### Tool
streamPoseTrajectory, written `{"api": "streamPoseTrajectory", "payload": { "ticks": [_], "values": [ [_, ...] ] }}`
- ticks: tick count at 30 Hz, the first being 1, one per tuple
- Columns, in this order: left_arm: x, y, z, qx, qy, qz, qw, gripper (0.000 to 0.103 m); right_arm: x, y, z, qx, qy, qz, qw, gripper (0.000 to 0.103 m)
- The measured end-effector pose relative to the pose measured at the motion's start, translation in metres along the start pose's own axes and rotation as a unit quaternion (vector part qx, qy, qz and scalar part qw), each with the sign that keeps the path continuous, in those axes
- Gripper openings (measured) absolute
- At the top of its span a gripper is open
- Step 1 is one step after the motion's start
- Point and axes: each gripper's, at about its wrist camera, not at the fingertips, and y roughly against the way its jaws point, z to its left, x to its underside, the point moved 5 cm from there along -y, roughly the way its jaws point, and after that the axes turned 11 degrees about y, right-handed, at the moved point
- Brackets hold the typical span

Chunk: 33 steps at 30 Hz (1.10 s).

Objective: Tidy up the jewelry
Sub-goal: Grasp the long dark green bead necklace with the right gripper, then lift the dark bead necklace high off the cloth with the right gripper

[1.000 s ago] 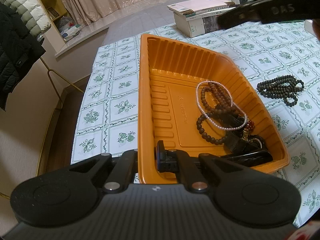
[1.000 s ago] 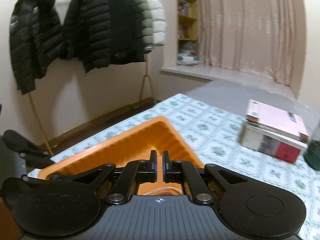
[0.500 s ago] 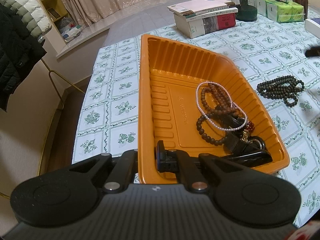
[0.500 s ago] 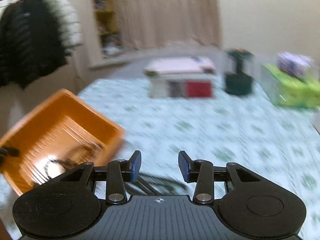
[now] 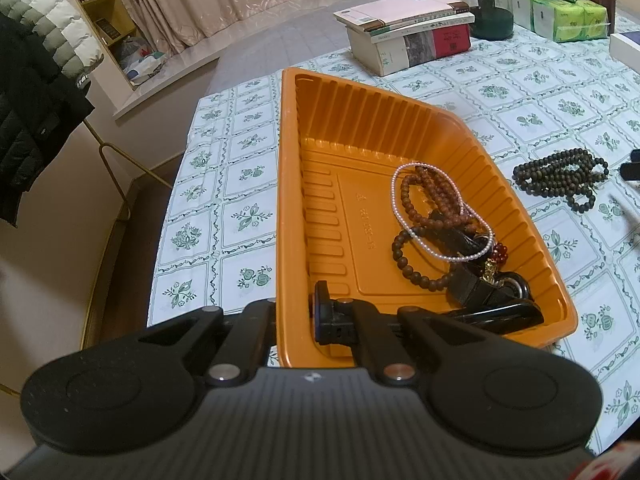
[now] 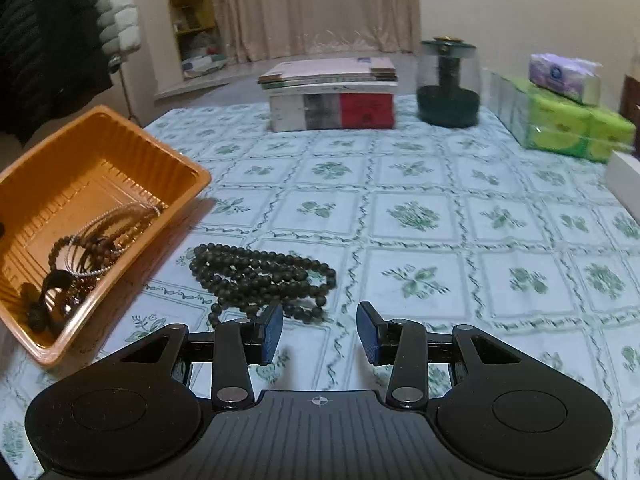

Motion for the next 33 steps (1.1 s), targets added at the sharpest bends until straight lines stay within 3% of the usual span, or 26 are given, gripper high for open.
{"api": "streamPoseTrajectory", "payload": {
  "ticks": [6, 10, 11, 12, 15, 16, 22, 33],
  "values": [
    [0.0, 0.0, 0.001, -0.002, -0.001, 0.002, 1.0, 0.003, -0.005, -0.029, -0.005, -0.001, 0.016, 0.014, 1.0, 0.041],
    [0.0, -0.001, 0.001, -0.002, 0.0, 0.003, 1.0, 0.003, -0.007, -0.043, -0.007, -0.026, 0.021, 0.023, 0.999, 0.041],
    [0.0, -0.001, 0.002, -0.002, 0.0, 0.003, 1.0, 0.003, -0.007, -0.045, -0.006, -0.031, 0.023, 0.025, 0.999, 0.035],
    [0.0, -0.001, 0.002, -0.003, 0.0, 0.003, 1.0, 0.003, -0.007, -0.047, -0.005, -0.034, 0.026, 0.027, 0.999, 0.022],
    [0.001, -0.002, 0.002, -0.003, 0.0, 0.004, 1.0, 0.003, -0.008, -0.046, 0.0, -0.035, 0.033, 0.03, 0.998, 0.007],
    [0.001, -0.002, 0.002, -0.003, -0.001, 0.004, 1.0, 0.003, -0.008, -0.044, 0.001, -0.032, 0.037, 0.029, 0.998, 0.007],
    [0.001, -0.002, 0.002, -0.002, -0.001, 0.004, 1.0, 0.003, -0.019, -0.013, 0.01, -0.006, 0.079, -0.001, 0.997, 0.007],
    [-0.001, -0.001, -0.001, -0.002, -0.002, 0.001, 1.0, 0.003, -0.082, 0.073, 0.008, 0.054, 0.146, -0.096, 0.983, 0.007]
  ]
}}
